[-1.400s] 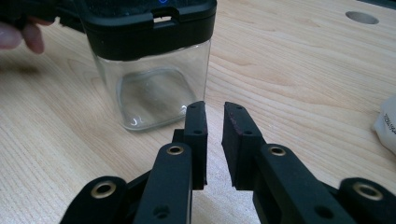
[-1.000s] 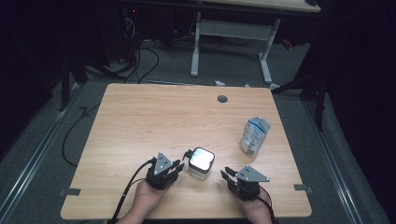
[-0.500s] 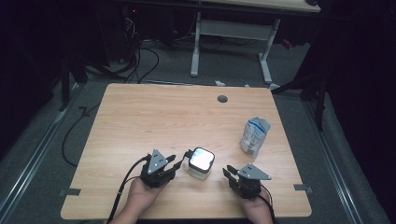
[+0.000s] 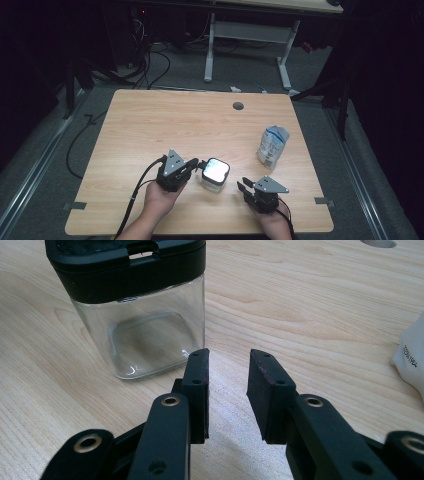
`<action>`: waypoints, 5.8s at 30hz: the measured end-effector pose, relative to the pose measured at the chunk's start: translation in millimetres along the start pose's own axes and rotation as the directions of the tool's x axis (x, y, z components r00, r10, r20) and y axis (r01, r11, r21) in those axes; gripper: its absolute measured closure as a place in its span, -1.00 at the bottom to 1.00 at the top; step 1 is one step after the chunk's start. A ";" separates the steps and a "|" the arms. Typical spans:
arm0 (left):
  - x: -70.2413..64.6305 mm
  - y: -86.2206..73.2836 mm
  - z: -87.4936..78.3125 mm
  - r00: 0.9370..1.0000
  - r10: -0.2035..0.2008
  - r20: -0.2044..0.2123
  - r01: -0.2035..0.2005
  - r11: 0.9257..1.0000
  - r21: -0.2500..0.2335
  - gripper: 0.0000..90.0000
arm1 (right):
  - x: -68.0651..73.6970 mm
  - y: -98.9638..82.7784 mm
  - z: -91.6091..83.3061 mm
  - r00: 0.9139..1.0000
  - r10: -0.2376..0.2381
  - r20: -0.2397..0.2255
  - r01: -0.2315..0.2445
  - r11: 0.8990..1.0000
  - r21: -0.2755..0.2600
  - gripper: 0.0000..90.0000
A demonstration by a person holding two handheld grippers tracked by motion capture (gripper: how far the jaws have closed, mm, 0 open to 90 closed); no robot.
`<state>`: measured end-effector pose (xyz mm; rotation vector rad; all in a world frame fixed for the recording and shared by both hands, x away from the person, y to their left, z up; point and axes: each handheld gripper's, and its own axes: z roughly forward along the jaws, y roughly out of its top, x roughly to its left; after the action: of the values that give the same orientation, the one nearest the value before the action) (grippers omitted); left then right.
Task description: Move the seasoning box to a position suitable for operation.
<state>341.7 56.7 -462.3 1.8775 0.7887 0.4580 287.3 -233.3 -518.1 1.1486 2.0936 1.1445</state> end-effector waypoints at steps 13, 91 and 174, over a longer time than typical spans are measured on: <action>-4.9 -0.8 13.3 1.000 0.017 -0.005 -0.017 1.000 0.025 1.00 | 1.4 0.7 -0.5 1.000 -0.012 -0.004 0.012 1.000 -0.002 0.55; -2.6 -8.0 14.3 1.000 -0.006 -0.007 0.006 1.000 -0.016 1.00 | 7.5 3.6 -6.7 0.998 -0.059 0.004 0.059 0.997 -0.045 0.97; -0.2 -12.9 14.2 1.000 -0.027 -0.007 0.026 0.999 -0.035 1.00 | 19.0 43.5 -4.9 0.994 -0.113 -0.010 0.111 0.988 -0.105 0.99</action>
<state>346.3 50.8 -479.9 1.8323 0.8045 0.4592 292.8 -206.5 -479.0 0.9644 2.0560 1.1978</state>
